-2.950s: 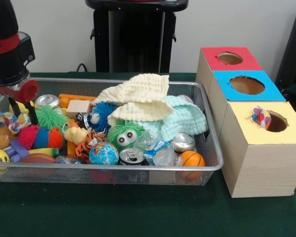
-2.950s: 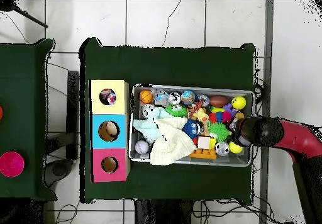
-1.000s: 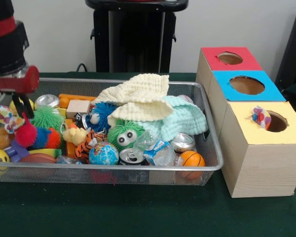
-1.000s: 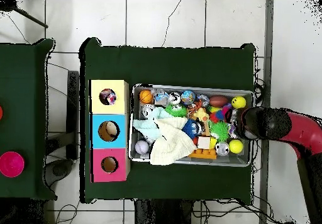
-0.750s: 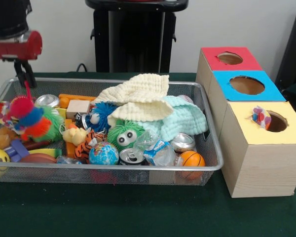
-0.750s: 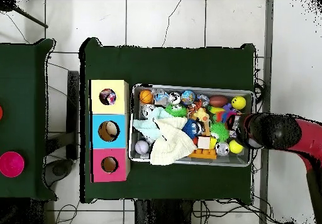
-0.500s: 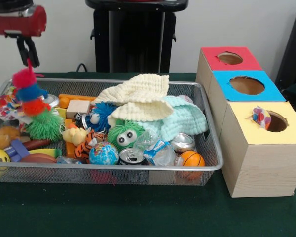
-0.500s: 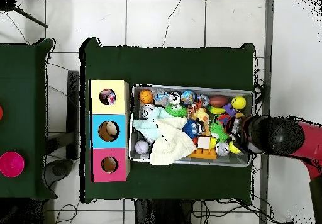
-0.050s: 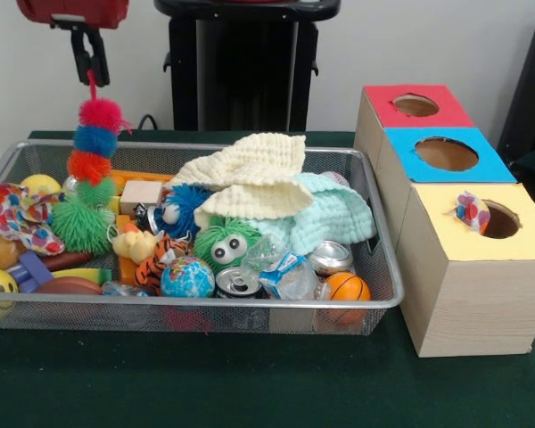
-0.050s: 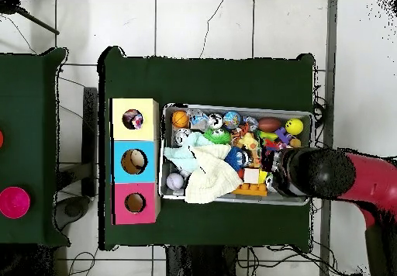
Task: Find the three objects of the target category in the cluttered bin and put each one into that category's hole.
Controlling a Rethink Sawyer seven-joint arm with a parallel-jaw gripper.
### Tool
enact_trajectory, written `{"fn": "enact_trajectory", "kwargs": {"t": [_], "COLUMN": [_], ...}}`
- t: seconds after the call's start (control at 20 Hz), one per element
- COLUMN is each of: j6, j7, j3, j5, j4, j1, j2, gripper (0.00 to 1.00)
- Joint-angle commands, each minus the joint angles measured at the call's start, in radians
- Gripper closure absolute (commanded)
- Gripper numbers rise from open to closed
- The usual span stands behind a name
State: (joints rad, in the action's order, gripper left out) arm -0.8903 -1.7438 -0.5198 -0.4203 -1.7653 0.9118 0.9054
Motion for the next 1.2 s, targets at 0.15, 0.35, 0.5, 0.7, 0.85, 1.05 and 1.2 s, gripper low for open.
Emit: {"fn": "enact_trajectory", "kwargs": {"t": [0.15, 0.35, 0.5, 0.7, 0.85, 1.05, 1.2], "j6": [0.076, 0.107, 0.12, 0.118, 0.144, 0.176, 0.21], "j7": [-0.199, -0.23, -0.256, -0.292, -0.307, -0.302, -0.272], "j3": [0.117, 0.158, 0.191, 0.239, 0.275, 0.312, 0.333], "j5": [0.022, 0.022, 0.037, 0.067, 0.077, 0.097, 0.137], "j4": [-0.084, -0.066, -0.079, -0.105, -0.118, -0.131, -0.138], "j1": [-0.058, -0.099, -0.128, -0.178, -0.215, -0.246, -0.256], "j2": [-0.023, -0.054, -0.046, -0.004, -0.002, -0.002, -0.009], "gripper": [1.0, 1.0, 1.0, 1.0, 1.0, 1.0, 0.0]}}
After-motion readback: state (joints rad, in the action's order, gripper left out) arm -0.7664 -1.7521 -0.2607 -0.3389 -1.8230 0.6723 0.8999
